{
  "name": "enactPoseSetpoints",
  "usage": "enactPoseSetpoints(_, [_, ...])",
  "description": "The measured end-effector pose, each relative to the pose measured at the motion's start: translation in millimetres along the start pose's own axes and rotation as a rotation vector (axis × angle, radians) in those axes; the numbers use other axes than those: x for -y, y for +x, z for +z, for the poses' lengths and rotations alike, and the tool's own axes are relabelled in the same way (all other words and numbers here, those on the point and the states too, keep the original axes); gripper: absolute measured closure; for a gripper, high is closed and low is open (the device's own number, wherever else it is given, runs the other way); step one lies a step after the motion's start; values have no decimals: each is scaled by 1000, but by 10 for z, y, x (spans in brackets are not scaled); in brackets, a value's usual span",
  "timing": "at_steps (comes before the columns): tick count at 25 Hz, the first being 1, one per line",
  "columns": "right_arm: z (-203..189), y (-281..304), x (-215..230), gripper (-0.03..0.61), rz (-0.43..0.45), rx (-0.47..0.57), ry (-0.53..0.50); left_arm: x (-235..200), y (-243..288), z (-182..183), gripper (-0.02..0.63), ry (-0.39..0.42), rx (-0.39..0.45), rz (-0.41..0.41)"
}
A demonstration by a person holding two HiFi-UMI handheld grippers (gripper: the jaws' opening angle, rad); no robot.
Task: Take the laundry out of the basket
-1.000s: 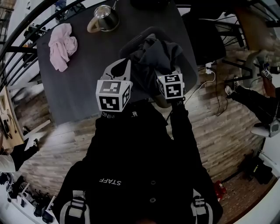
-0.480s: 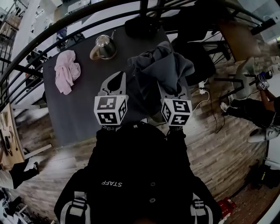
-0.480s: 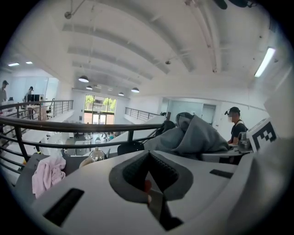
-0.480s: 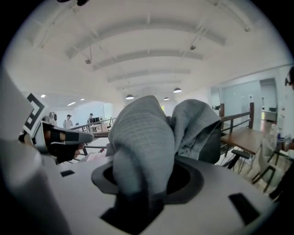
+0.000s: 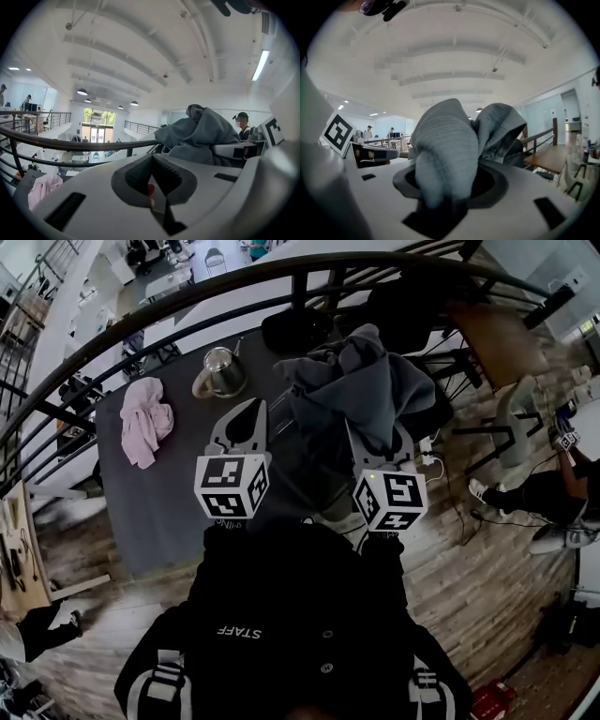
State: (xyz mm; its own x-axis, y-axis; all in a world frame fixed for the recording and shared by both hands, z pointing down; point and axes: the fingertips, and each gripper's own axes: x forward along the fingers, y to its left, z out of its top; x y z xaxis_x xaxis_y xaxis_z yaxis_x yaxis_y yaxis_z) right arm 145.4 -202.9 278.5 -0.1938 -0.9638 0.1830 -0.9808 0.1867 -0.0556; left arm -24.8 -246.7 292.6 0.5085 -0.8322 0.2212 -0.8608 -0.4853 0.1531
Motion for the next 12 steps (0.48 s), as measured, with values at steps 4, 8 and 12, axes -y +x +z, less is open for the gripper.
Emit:
enactPoseSetpoints(4, [199, -88, 42, 350, -16, 68, 13, 25, 0, 119, 612, 15, 29, 3])
enactPoseSetpoints(8, [354, -167, 101, 348, -28, 145, 33, 67, -1, 192, 612, 28, 47, -2])
enactPoseSetpoints(12, [431, -204, 130, 348, -42, 174, 40, 111, 4, 210, 612, 37, 48, -10])
